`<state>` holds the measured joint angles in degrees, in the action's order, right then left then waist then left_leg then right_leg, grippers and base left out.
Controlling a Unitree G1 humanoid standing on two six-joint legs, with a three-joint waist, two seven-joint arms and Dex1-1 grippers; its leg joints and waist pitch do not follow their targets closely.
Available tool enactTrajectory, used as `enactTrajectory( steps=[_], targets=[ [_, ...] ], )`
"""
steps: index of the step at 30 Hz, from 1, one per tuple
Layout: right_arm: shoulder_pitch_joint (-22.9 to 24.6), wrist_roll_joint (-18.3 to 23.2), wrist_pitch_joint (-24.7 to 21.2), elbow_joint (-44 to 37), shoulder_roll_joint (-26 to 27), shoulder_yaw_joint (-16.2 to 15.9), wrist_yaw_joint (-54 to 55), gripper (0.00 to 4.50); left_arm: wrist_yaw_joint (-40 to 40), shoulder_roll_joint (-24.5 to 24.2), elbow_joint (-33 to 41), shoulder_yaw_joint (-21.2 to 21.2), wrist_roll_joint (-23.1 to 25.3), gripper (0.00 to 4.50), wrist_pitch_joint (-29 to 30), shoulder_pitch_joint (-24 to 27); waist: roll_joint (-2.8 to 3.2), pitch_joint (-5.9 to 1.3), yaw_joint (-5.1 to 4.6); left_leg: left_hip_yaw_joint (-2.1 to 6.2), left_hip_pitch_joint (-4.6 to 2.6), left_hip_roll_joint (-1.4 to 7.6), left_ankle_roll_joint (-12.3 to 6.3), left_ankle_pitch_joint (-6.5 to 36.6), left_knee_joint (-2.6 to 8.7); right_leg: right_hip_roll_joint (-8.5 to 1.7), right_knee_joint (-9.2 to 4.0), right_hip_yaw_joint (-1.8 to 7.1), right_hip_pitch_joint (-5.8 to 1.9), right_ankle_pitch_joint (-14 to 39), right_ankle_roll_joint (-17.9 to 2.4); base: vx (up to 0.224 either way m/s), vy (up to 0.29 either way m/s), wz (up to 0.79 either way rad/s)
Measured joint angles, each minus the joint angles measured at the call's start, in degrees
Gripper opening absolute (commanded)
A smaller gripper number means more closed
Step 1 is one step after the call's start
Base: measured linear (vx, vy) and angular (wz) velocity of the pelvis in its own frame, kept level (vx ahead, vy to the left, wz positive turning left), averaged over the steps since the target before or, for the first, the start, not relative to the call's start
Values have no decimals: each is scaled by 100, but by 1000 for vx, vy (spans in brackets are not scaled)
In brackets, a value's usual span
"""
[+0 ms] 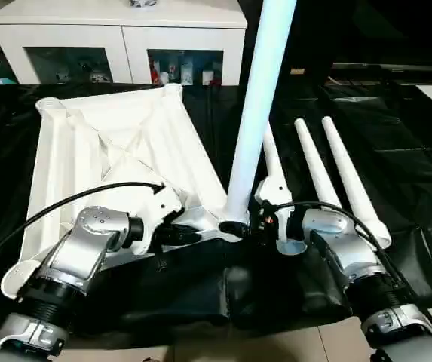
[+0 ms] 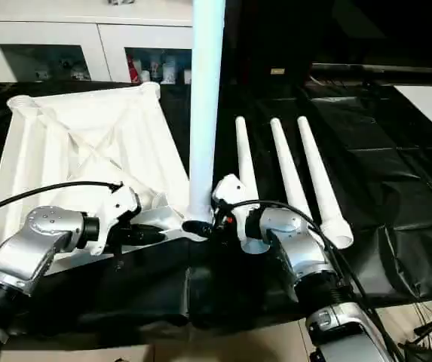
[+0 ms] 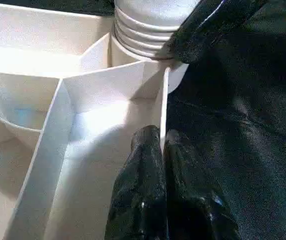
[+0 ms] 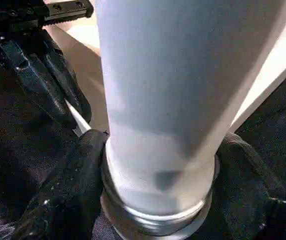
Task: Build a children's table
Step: Rotate leg to tighten
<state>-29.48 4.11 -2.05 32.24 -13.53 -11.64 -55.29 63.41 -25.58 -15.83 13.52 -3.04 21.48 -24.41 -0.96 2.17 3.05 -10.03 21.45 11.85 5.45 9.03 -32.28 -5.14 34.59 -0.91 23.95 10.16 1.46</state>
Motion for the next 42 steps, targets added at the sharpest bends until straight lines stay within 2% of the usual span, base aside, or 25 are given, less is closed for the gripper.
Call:
enactTrajectory(
  steps=[3, 5, 12, 17, 21, 22, 23, 24, 26, 30, 35, 40, 42],
  targets=[
    [2, -7, -13, 51, 128, 13, 225, 274, -67, 14, -20, -21, 7, 0, 18, 6, -3, -1, -6, 0, -5, 0, 0, 0, -4, 0, 8, 2, -2, 0, 0, 0, 0, 0],
    [-13, -31, -31, 202, 292, 103, 642, 274, -302, 115, -121, -40, 56, 0, 67, -62, -13, -3, -43, 0, -15, 1, 2, -1, -14, 0, 23, 3, -7, 0, 0, 0, 0, 0],
    [-517, -217, -483, 935, 1036, 622, 2801, 273, -1677, 1036, -1087, -98, 349, 0, 314, -763, -10, -4, -103, 4, -35, -5, 3, -2, -35, -7, 38, 11, -22, 16, 28, 0, 0, 0],
    [-836, -375, -555, 1331, 1264, 734, 3740, 273, -2234, 1444, -1501, -124, 467, 0, 325, -1046, 0, -11, -87, 4, -29, -12, 2, -2, -36, -12, 35, 15, -28, 15, 28, 0, 0, 0],
    [-936, -409, -589, 1440, 1306, 795, 3979, 273, -2317, 1547, -1702, -117, 557, 0, 194, -1169, 6, -14, -54, 2, -27, -10, 2, -2, -35, -12, 37, 11, -31, 11, 26, 0, 0, 0],
    [-939, -395, -582, 1448, 1314, 837, 3978, 308, -2323, 1559, -1726, -116, 567, 0, 180, -1184, 7, -14, -46, 2, -27, -10, 2, -2, -34, -12, 37, 10, -32, 9, 22, 0, 0, 0],
    [-939, -386, -568, 1462, 1324, 883, 3977, 308, -2324, 1571, -1767, -113, 572, 0, 156, -1204, 7, -15, -36, 2, -27, -9, 2, -2, -34, -12, 37, 10, -32, 8, 21, 0, 0, 0],
    [-938, -377, -542, 1475, 1329, 919, 3977, 345, -2324, 1575, -1810, -94, 597, 0, 80, -1221, 8, -15, -25, 2, -27, -9, 2, -2, -33, -12, 37, 10, -32, 8, 21, 0, 0, 0],
    [-937, -373, -523, 1486, 1340, 928, 3977, 345, -2366, 1576, -1862, -81, 630, 0, -2, -1237, 9, -15, -20, 2, -28, -9, 2, -2, -32, -12, 37, 9, -32, 8, 22, 0, 0, 0],
    [-931, -410, -451, 1485, 1386, 863, 4012, 390, -2579, 1547, -2057, -105, 702, 0, -168, -1311, 6, -14, -66, 5, -28, -8, 2, -2, -31, -10, 36, 7, -27, 12, 29, 0, 0, 0],
    [-774, -499, -371, 1220, 1322, 745, 4026, 390, -2652, 1550, -2199, -128, 726, 0, -243, -1396, 6, -11, -89, 7, -14, -8, 2, -2, -30, -10, 35, 7, -15, 13, 31, 0, 0, 0],
    [-501, -501, -482, 423, 1202, 662, 3838, 390, -3019, 1628, -2588, -163, 786, 0, -485, -1593, 10, -10, -103, 9, -9, -7, 2, -2, -29, -7, 34, 7, -8, 11, 32, 0, 0, 0],
    [-402, -501, -535, 168, 1159, 637, 3778, 392, -3116, 1657, -2690, -261, 778, 44, -525, -1635, 17, -7, -110, 9, -8, -8, 2, -2, -29, -7, 34, 7, -8, 10, 31, 0, 0, 0]
  ],
)
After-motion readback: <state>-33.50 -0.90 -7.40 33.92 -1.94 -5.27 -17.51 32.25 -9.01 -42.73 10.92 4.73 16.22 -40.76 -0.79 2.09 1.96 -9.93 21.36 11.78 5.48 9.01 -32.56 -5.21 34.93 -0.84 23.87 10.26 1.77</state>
